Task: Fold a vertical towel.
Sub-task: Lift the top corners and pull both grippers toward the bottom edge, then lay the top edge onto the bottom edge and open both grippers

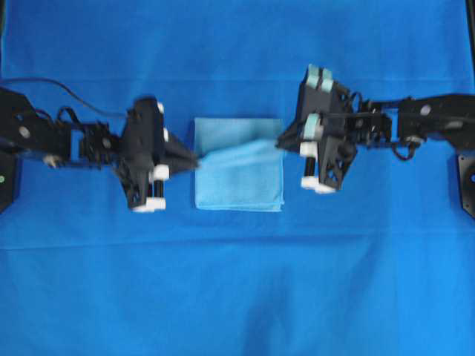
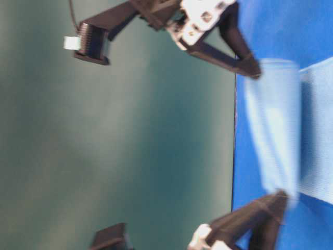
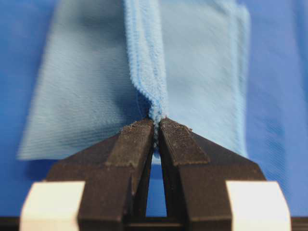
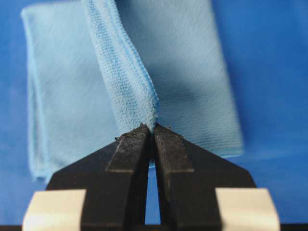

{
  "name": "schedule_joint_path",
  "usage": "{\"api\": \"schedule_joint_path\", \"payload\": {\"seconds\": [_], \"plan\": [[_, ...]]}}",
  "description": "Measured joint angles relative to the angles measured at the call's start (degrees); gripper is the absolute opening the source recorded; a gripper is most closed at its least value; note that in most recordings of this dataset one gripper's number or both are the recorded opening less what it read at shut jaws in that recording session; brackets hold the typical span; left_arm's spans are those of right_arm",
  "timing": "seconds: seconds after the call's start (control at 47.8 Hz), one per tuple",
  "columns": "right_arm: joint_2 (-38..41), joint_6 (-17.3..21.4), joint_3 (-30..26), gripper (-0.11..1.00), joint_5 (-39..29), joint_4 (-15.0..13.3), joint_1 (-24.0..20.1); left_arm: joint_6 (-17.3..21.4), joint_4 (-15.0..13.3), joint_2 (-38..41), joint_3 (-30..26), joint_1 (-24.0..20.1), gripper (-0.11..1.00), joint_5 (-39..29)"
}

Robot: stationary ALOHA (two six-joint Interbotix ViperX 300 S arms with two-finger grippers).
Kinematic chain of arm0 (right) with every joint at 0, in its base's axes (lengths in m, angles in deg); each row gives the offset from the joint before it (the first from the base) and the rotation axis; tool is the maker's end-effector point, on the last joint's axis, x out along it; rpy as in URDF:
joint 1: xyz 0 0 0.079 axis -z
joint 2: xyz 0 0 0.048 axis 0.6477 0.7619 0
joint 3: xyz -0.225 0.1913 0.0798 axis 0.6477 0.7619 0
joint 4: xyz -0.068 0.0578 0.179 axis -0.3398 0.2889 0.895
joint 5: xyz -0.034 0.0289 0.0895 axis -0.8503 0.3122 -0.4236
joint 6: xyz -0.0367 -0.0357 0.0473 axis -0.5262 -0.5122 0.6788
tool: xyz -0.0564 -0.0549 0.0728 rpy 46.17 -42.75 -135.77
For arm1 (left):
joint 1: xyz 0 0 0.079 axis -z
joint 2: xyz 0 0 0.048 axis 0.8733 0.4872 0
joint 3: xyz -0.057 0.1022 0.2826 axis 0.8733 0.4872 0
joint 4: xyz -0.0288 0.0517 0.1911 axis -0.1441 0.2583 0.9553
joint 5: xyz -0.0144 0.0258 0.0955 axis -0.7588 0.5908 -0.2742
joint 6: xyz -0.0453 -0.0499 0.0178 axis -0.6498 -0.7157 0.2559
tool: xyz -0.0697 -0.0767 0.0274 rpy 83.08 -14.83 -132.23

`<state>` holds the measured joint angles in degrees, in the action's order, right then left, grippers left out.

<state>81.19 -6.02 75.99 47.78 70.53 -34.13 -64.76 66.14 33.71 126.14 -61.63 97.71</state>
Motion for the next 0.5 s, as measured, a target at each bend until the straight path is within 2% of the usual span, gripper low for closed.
{"api": "schedule_joint_path", "payload": {"seconds": [0.23,0.502], "plan": [[4.13,1.05,0.00,0.03,2.20,0.18,-0.97,-0.18,0.00,4.92,-0.79,1.76,0.03,2.99],[4.75,1.58,-0.09,0.03,2.64,0.18,-2.20,-0.26,0.00,5.27,-0.97,1.85,0.04,3.43]]}}
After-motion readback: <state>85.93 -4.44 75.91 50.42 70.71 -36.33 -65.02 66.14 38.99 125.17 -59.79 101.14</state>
